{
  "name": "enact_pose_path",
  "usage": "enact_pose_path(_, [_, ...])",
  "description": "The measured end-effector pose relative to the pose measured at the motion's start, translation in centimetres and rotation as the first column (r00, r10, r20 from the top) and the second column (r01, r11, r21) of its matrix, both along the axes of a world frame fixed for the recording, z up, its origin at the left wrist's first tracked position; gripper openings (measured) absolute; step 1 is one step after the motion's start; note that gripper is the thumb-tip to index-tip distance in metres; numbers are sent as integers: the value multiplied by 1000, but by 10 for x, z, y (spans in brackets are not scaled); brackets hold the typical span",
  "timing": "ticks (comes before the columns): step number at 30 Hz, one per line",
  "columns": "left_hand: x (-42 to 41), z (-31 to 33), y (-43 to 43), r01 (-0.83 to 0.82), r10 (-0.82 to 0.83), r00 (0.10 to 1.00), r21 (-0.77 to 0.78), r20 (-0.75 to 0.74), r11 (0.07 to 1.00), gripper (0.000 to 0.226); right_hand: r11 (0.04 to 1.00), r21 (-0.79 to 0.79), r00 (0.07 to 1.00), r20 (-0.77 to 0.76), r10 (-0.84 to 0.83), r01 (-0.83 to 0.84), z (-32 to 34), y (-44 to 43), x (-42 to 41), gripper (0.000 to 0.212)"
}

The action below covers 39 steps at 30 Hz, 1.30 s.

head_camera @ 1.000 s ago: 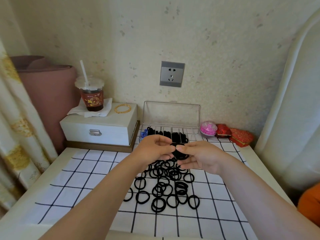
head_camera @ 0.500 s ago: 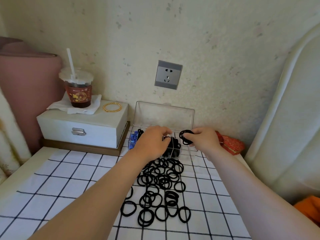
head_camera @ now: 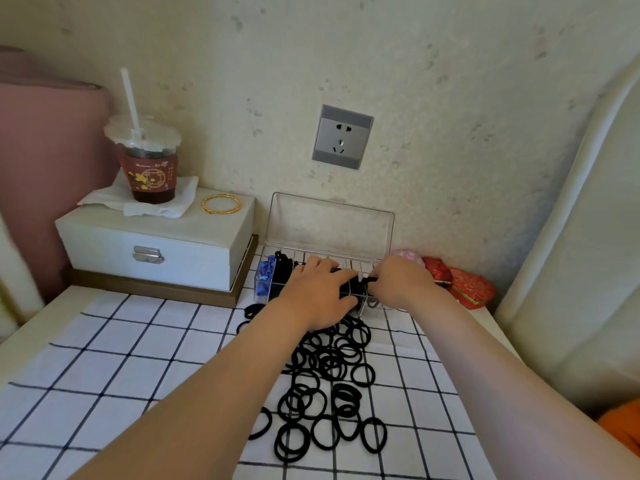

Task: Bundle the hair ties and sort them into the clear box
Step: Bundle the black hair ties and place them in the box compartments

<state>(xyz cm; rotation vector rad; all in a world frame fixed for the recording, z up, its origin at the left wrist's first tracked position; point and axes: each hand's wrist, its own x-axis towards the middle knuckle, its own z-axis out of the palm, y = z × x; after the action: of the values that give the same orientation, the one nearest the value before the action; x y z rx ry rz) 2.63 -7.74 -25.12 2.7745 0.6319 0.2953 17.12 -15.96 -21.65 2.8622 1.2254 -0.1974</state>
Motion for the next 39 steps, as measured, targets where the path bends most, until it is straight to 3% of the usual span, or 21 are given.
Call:
enact_pose_path(4, [0, 1, -3, 2, -1, 1000, 29, -21, 1000, 58, 994, 49, 977, -188, 100, -93, 13, -14, 6, 38])
enact_pose_path(6, [1, 2, -5, 2, -1, 1000, 26, -24, 1000, 59, 985, 149, 975, -188, 115, -87, 18, -19, 7, 46])
enact_pose_path(8, [2, 3, -7, 4, -4, 1000, 15, -22, 1000, 60, 962, 255, 970, -195, 147, -94, 19, -23, 9, 41])
enact_pose_path(11, [2, 3, -9, 8, -8, 1000, 9, -27, 1000, 61, 950, 254, 966, -136, 219, -179, 17, -32, 4, 39])
enact_pose_path(15, [1, 2, -9, 15, -15, 1000, 18, -14, 1000, 62, 955, 33, 955, 31, 294, -295, 3, -38, -8, 28])
enact_pose_path(17, [0, 1, -8, 20, -20, 1000, 22, -5, 1000, 63, 946, 10, 945, 59, 323, -324, -2, -40, -12, 26])
enact_pose_path(20, [0, 1, -8, 27, -27, 1000, 16, -6, 1000, 65, 949, 104, 955, 27, 296, -298, 2, -39, -4, 31])
enact_pose_path(24, [0, 0, -8, 33, -33, 999, 29, -23, 999, 65, 907, 254, 941, 132, 311, -335, 4, -37, 2, 46])
enact_pose_path(27, [0, -1, -7, 32, -31, 999, 28, -21, 999, 66, 914, 230, 942, 49, 331, -333, 0, -39, -7, 44])
enact_pose_path(32, [-1, -1, -8, 30, -30, 1000, 18, 1, 999, 68, 929, 170, 943, 101, 317, -330, 1, -41, -12, 39])
enact_pose_path(39, [-25, 8, -21, 0, -11, 983, 60, 184, 998, 52, 859, 398, 942, 50, 331, -323, 10, -62, -34, 36])
